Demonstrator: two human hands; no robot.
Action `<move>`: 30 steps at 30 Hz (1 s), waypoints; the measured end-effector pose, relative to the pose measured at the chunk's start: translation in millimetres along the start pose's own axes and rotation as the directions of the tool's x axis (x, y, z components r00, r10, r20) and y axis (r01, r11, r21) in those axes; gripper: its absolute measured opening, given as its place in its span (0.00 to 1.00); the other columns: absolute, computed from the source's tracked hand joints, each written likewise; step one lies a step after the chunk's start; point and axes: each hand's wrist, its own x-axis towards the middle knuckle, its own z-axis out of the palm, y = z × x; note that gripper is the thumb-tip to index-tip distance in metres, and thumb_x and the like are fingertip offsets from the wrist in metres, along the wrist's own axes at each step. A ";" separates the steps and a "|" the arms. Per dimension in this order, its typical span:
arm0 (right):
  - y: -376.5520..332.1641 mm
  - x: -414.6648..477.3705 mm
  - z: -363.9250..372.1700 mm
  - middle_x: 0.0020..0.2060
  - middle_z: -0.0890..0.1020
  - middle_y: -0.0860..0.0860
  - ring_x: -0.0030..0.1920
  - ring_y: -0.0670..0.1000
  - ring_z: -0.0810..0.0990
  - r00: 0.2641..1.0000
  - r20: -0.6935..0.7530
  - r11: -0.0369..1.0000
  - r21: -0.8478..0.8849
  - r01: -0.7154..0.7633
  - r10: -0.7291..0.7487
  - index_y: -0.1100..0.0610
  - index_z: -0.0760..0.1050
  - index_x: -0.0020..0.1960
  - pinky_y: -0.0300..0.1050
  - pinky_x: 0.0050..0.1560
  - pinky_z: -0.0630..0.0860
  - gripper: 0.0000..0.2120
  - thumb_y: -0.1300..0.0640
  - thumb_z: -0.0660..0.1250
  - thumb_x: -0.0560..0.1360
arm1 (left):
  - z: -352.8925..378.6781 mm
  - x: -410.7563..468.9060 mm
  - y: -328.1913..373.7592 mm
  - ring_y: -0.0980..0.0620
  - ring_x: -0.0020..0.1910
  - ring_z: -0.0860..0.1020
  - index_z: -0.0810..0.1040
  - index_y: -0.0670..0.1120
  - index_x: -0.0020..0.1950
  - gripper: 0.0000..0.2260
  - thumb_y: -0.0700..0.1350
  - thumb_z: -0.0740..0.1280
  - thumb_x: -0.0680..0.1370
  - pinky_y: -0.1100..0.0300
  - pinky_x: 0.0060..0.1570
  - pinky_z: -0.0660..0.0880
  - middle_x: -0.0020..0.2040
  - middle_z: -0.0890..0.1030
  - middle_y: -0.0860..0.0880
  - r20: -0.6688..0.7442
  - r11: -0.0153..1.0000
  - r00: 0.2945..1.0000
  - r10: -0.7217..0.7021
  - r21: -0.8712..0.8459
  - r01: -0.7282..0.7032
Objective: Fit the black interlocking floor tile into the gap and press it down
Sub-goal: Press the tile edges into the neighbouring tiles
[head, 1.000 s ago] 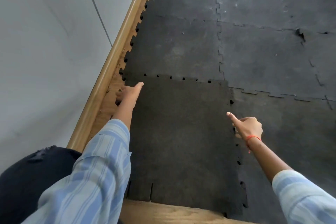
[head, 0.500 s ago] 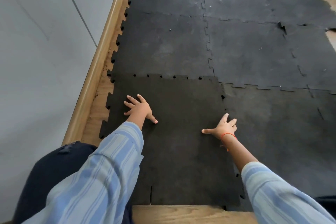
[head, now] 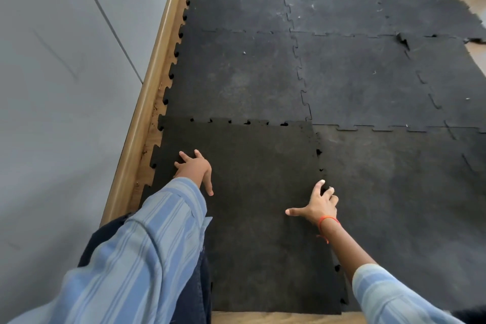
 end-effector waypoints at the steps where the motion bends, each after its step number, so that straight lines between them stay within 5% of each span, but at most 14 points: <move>1: 0.3 -1.3 -2.3 0.76 0.46 0.65 0.75 0.64 0.48 1.000 0.015 1.000 0.005 -0.003 0.003 0.58 0.36 0.77 0.58 0.72 0.58 0.66 0.38 0.78 0.59 | -2.4 -2.2 -0.1 0.34 0.77 0.43 0.36 0.47 0.79 0.58 0.53 0.79 0.67 0.38 0.73 0.56 0.79 0.37 0.39 0.016 0.999 1.000 0.023 0.046 -0.024; 4: -11.5 -7.9 -17.0 0.77 0.45 0.63 0.76 0.63 0.46 0.995 0.082 0.994 0.083 -0.071 0.064 0.57 0.38 0.78 0.58 0.65 0.68 0.62 0.41 0.78 0.62 | -11.1 -18.2 2.2 0.36 0.78 0.47 0.52 0.46 0.79 0.48 0.56 0.76 0.69 0.41 0.75 0.53 0.80 0.51 0.41 0.097 0.985 0.992 0.085 0.144 -0.098; 7: -38.1 -5.2 -40.5 0.77 0.45 0.62 0.74 0.64 0.56 0.982 0.129 0.977 0.145 -0.158 0.140 0.56 0.45 0.78 0.53 0.39 0.76 0.57 0.40 0.76 0.64 | -13.8 -23.2 14.4 0.36 0.76 0.56 0.60 0.46 0.77 0.43 0.60 0.74 0.69 0.40 0.74 0.55 0.77 0.60 0.41 0.140 0.985 0.984 0.110 0.119 -0.127; 10: -53.6 11.5 -44.5 0.77 0.43 0.62 0.71 0.69 0.62 0.977 0.143 0.962 0.200 -0.186 0.160 0.53 0.46 0.78 0.62 0.53 0.77 0.57 0.37 0.76 0.62 | -6.7 -16.9 36.6 0.34 0.77 0.46 0.45 0.44 0.80 0.53 0.59 0.75 0.69 0.36 0.73 0.50 0.79 0.44 0.35 -0.012 0.990 0.990 0.140 0.018 -0.139; 15: -51.1 23.6 -29.2 0.77 0.49 0.61 0.75 0.66 0.52 0.971 0.010 0.950 0.204 -0.237 0.240 0.60 0.41 0.78 0.61 0.74 0.55 0.59 0.41 0.77 0.64 | 10.1 -23.0 51.8 0.35 0.77 0.38 0.32 0.45 0.78 0.60 0.52 0.79 0.68 0.38 0.74 0.52 0.76 0.32 0.35 -0.106 0.984 0.982 0.158 0.105 -0.147; 19: -35.1 34.7 -30.6 0.74 0.59 0.63 0.73 0.62 0.59 0.984 -0.123 0.986 0.121 -0.117 0.132 0.69 0.47 0.75 0.54 0.73 0.60 0.58 0.43 0.78 0.63 | 8.4 -17.9 54.3 0.36 0.76 0.38 0.30 0.46 0.77 0.60 0.51 0.78 0.68 0.41 0.74 0.55 0.76 0.31 0.36 -0.088 0.983 0.988 0.128 0.141 -0.115; 25: -35.4 38.7 -45.8 0.71 0.63 0.63 0.71 0.64 0.59 0.988 -0.055 0.940 0.321 -0.120 0.144 0.67 0.58 0.73 0.55 0.68 0.65 0.50 0.42 0.76 0.65 | 5.7 -31.7 55.4 0.36 0.77 0.40 0.30 0.47 0.77 0.60 0.52 0.78 0.69 0.42 0.74 0.57 0.76 0.32 0.35 -0.054 0.984 0.995 0.079 0.164 -0.069; 30: -41.4 40.6 -38.3 0.70 0.61 0.63 0.70 0.64 0.59 0.989 -0.098 0.946 0.315 -0.072 0.108 0.67 0.54 0.75 0.55 0.66 0.67 0.53 0.39 0.75 0.64 | 6.7 -24.6 57.2 0.36 0.76 0.37 0.28 0.47 0.76 0.60 0.53 0.77 0.69 0.42 0.74 0.55 0.75 0.30 0.35 -0.053 0.992 0.998 0.037 0.126 -0.030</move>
